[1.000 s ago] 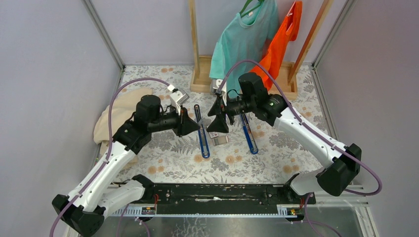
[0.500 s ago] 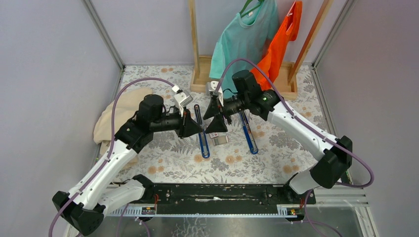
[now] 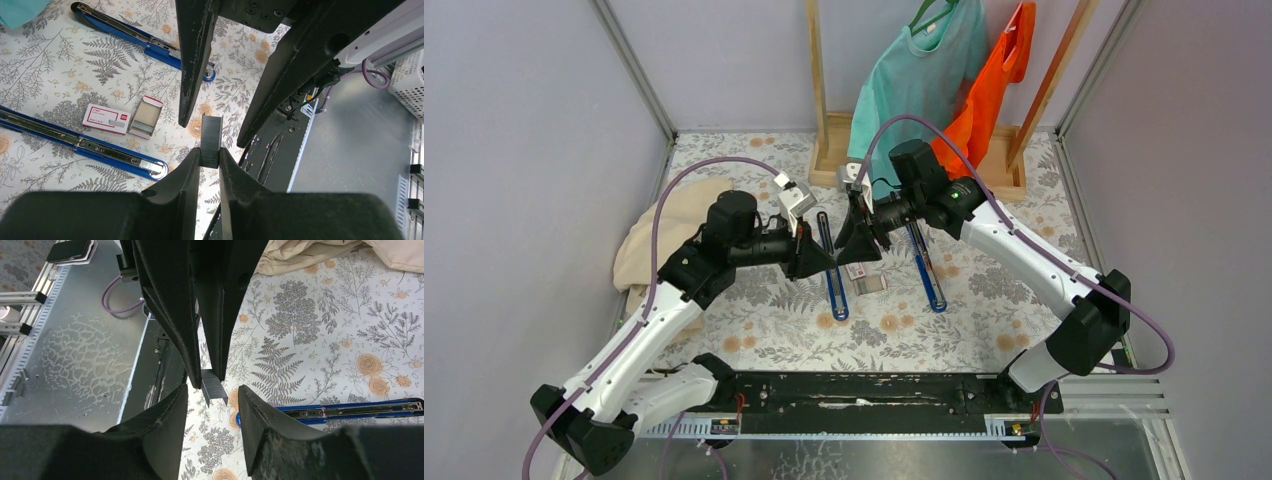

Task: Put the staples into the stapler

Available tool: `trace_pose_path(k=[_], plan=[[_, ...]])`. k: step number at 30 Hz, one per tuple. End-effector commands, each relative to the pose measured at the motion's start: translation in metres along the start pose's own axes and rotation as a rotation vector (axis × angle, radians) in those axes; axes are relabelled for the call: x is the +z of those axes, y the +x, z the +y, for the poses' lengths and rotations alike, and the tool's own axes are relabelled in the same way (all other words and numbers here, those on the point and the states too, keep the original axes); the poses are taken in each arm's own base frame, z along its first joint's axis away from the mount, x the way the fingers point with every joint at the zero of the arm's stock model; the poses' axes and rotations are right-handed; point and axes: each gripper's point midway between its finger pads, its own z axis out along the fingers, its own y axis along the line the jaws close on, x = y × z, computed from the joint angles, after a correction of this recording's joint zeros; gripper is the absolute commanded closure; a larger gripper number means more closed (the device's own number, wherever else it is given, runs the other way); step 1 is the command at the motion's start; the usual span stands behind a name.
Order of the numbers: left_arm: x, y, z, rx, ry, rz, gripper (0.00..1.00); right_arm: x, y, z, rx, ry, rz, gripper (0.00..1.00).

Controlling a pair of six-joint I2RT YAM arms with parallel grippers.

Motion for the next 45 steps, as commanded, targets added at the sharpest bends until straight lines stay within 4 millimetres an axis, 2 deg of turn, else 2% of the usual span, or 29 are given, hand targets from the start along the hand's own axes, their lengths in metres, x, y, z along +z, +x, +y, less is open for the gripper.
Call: trace_pose_path(k=[1,5,14,20,25,28,31,39,45], plan=[[-0.002,-0.009,-0.008,0.032,0.029,-0.015,0.8,-0.003,-0.015,0.006,-0.027,-0.032,-0.027,0.53],[-0.002,-0.009,-0.008,0.032,0.029,-0.013,0.81,-0.003,-0.015,0.007,-0.027,-0.037,-0.028,0.59],[-0.002,-0.008,-0.008,0.031,0.027,-0.012,0.81,-0.003,-0.011,0.012,-0.024,-0.048,-0.016,0.78],[-0.002,-0.004,-0.004,0.031,0.008,-0.009,0.78,-0.003,-0.008,0.01,-0.017,-0.031,-0.015,0.85],[-0.006,0.001,0.007,0.025,-0.067,-0.023,0.6,-0.003,-0.003,-0.002,0.021,0.059,-0.018,0.89],[-0.01,0.002,0.013,0.016,-0.12,-0.048,0.45,-0.001,0.0,-0.008,0.053,0.121,-0.03,0.89],[-0.019,0.0,0.023,0.011,-0.205,-0.097,0.38,0.002,0.007,-0.02,0.091,0.223,-0.033,0.89],[-0.067,-0.019,0.074,-0.064,-0.615,-0.296,0.13,0.022,0.032,-0.058,0.221,0.549,0.002,0.89],[-0.099,-0.02,0.095,-0.114,-0.81,-0.381,0.05,0.032,0.055,-0.083,0.298,0.787,0.013,0.91]])
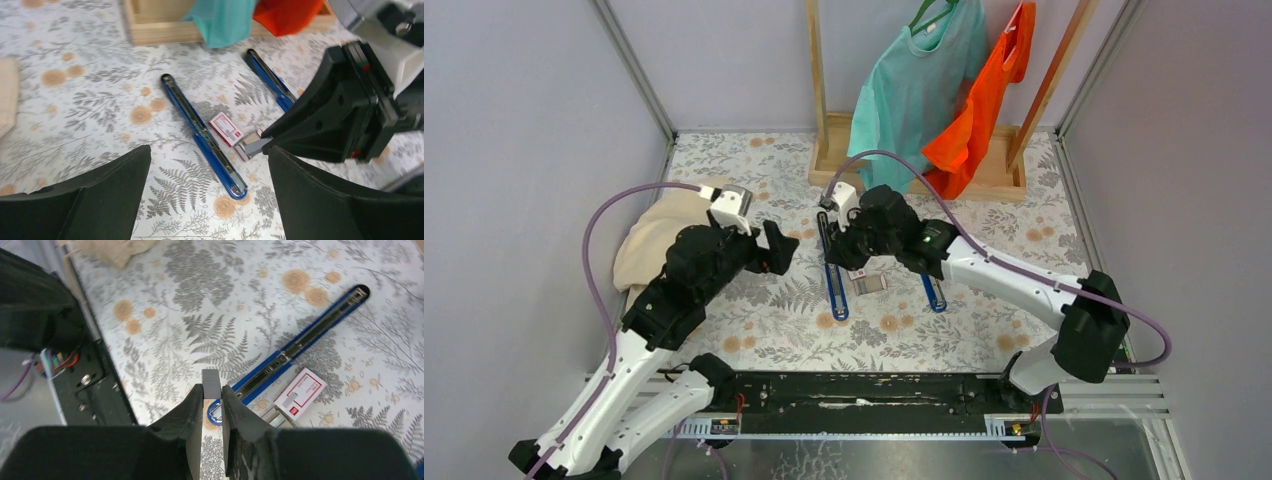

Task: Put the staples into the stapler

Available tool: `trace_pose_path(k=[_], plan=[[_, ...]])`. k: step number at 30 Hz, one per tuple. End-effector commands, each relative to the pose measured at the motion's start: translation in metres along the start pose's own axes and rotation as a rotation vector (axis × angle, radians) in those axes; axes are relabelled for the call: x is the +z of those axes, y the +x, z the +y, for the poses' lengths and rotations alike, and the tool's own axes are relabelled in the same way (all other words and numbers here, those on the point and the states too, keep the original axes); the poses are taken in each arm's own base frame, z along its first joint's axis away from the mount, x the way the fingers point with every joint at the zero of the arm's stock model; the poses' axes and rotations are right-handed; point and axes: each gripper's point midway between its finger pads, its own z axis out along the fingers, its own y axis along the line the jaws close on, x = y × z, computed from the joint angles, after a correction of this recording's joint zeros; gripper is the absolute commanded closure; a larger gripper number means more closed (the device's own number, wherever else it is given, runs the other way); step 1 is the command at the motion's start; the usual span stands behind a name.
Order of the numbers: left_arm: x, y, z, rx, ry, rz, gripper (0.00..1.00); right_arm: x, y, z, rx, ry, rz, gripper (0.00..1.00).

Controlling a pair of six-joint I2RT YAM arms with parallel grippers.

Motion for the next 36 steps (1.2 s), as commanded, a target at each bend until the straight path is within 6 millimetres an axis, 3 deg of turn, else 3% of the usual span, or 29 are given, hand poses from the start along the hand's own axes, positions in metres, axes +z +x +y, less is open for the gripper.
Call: trace_pose_path(k=[1,11,19,36], plan=[[-0.009,-0.018,0.039,-0.058,-0.226,-0.114,0.04,0.016,-0.006,-0.032,0.098,0.272,-0.072,0.91],[-0.027,-0.025,0.067,-0.092,-0.371,-0.196,0.0,0.045,0.033,-0.049,0.196,0.524,0.009,0.91],[-0.034,-0.025,0.087,-0.131,-0.473,-0.212,0.0,0.061,0.067,-0.05,0.285,0.67,0.025,0.91],[-0.033,-0.023,0.09,-0.144,-0.469,-0.211,0.0,0.073,0.093,-0.044,0.289,0.771,0.06,0.92]])
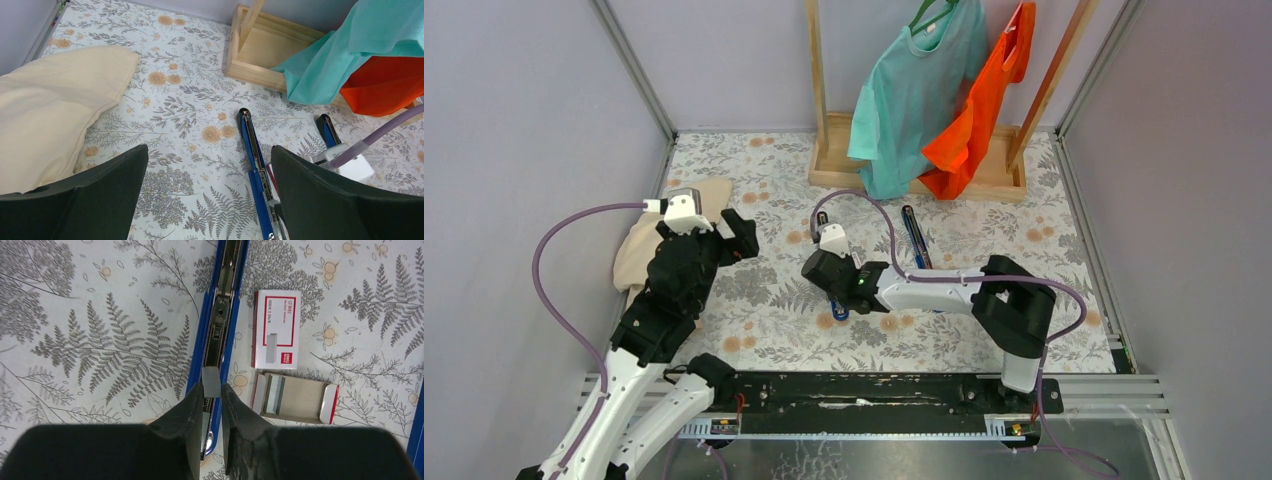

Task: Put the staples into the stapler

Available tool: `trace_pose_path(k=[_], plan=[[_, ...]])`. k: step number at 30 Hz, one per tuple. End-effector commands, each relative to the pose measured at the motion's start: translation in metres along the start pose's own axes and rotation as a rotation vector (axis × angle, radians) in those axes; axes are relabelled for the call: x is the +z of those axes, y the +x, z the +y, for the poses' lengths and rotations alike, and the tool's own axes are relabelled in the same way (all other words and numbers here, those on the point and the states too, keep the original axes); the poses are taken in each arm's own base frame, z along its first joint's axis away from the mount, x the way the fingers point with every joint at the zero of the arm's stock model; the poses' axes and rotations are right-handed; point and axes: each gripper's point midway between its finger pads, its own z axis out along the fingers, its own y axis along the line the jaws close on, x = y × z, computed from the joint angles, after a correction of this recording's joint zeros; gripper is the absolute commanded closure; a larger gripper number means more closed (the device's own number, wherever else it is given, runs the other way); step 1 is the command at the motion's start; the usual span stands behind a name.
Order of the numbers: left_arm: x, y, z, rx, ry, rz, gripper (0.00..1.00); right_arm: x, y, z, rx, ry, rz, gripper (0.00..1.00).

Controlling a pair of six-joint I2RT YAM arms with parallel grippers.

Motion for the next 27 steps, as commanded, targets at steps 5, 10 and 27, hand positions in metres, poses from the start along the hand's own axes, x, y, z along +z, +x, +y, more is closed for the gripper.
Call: trace_pose_path(k=[5,10,27], plan=[[0.001,-0.002,0.002,-0.016,-0.01,-0.016,0.0,-0.004,-0.009,0.002,0.021,0.061,-0.041,0.91],[0.001,-0.002,0.002,-0.015,-0.008,-0.013,0.0,-0.002,-0.006,0.001,0.018,0.074,-0.034,0.91],[0.002,-0.001,0.003,-0.018,-0.01,-0.01,0.0,0.004,0.006,-0.002,0.077,0.09,-0.035,0.87]])
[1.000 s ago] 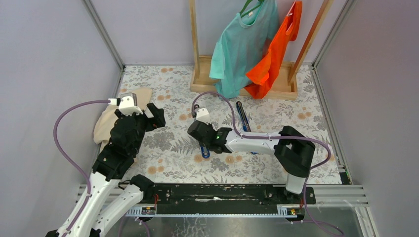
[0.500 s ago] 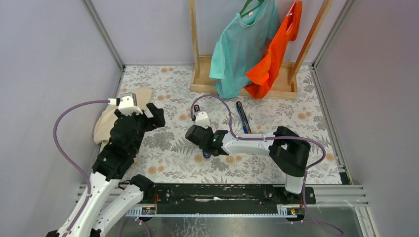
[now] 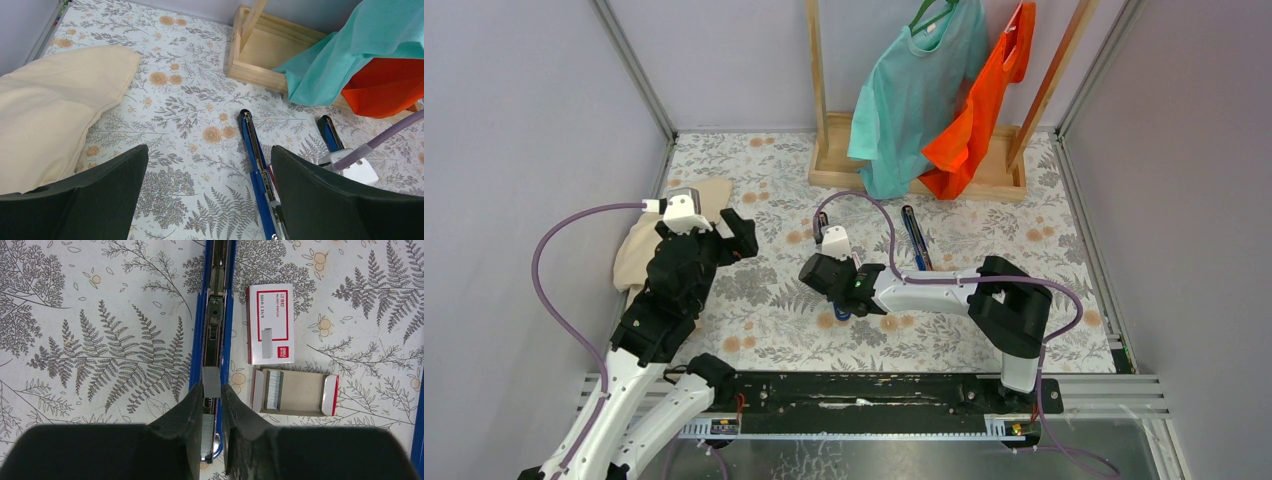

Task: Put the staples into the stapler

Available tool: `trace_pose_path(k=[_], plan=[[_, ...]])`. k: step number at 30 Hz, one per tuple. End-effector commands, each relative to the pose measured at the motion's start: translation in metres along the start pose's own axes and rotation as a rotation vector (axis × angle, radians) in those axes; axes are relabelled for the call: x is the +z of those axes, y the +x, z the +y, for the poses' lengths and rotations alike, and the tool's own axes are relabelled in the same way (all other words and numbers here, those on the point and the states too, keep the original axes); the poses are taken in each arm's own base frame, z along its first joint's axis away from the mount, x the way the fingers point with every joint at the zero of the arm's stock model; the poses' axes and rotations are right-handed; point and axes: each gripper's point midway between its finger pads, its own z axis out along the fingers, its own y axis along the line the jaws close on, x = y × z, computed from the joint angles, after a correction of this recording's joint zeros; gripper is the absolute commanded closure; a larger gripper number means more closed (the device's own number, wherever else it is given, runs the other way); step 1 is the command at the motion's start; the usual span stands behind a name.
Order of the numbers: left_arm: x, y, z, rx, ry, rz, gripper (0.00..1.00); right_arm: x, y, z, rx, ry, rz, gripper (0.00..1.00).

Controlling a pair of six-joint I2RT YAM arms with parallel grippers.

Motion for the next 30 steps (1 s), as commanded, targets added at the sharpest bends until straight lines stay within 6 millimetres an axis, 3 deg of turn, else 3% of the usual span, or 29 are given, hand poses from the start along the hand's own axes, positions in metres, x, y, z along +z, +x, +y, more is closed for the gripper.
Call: trace_pose_path(k=[1,20,30], plan=[[0.002,-0.001,0.001,-0.016,-0.006,-0.01,0.0,0.002,-0.002,0.0,0.04,0.033,-0.037,0.86],[0.003,0.001,0.001,-0.015,-0.006,-0.002,0.0,0.005,0.001,-0.009,0.087,0.055,-0.072,0.67],[0.005,0.003,0.0,-0.012,-0.003,0.008,0.0,-0.011,-0.014,-0.009,0.069,0.014,-0.098,0.53]])
